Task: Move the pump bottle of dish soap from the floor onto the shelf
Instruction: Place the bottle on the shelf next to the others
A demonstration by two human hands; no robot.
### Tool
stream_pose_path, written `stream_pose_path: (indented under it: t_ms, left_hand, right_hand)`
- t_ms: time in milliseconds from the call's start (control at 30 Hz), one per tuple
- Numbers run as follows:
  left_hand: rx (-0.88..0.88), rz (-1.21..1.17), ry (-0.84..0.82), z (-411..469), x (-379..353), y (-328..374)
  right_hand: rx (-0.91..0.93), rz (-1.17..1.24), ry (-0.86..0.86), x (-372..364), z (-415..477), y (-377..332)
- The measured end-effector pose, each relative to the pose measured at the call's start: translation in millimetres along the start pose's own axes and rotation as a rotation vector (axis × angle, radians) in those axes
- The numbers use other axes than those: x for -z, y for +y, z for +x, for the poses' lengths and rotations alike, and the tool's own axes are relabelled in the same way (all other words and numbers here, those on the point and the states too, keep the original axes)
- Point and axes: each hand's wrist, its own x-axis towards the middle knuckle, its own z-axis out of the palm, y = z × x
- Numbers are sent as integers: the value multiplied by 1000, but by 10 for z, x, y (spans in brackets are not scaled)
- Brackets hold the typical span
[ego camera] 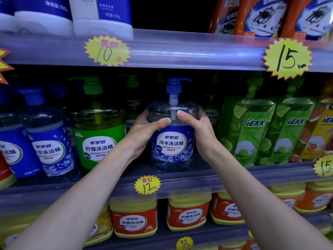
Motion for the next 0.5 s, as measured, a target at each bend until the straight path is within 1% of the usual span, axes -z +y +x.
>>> stream_pose_path:
  t_ms: [200, 267, 433, 500]
  left_hand:
    - [-8, 17, -11, -1, 12, -21]
    - [20, 40, -8, 0, 16, 6]
    - [42, 262, 1, -79, 47, 101]
    - [38, 363, -41, -164, 65, 219]
  right_hand:
    - [-16, -9, -20, 19, 22, 24]
    - [-31, -20, -27, 32, 32, 10]
    - [-75, -49, -72, 87, 20, -64]
    - [-67, -182, -91, 92, -28, -169]
